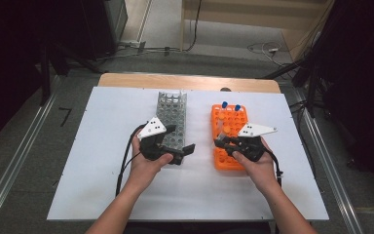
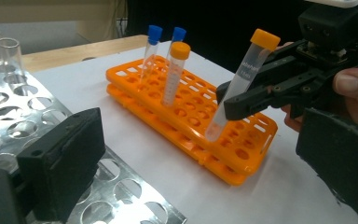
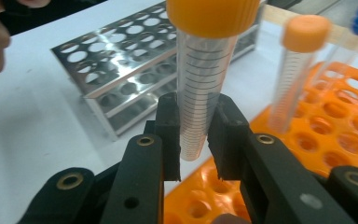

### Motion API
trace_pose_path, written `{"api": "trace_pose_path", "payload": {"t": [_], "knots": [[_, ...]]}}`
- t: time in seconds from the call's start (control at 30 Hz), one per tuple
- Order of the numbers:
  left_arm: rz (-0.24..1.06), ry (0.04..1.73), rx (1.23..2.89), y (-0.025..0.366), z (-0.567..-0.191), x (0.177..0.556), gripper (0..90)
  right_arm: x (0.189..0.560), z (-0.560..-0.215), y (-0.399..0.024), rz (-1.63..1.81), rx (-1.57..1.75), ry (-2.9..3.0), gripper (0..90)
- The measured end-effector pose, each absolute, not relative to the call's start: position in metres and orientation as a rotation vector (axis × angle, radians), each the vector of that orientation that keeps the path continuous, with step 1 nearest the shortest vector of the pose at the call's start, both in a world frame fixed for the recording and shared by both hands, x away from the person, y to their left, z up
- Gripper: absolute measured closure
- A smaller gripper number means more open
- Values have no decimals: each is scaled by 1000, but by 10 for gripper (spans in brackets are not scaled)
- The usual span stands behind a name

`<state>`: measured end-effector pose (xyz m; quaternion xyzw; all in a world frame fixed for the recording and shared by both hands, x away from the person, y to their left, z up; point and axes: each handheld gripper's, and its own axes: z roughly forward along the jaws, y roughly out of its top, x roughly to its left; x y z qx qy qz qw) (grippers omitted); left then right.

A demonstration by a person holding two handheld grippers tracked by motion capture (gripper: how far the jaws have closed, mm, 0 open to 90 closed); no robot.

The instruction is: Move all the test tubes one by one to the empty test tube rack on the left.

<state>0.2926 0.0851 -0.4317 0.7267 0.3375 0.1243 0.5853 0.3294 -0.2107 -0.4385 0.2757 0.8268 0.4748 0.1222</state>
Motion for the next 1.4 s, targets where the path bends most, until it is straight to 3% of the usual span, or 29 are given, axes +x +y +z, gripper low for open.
{"api": "trace_pose_path", "payload": {"t": [0.27,0.67,1.13,1.4], "knots": [[290,762,1717,74,-428,288,122,320,-439,-194,1400,733,2479,724],[215,650,1733,65,-428,284,464,307,-440,-175,1432,654,2556,724],[156,584,1759,52,-430,282,663,299,-438,-164,1456,586,2618,724],[200,580,1754,54,-429,282,742,300,-439,-165,1485,584,2635,719]]}}
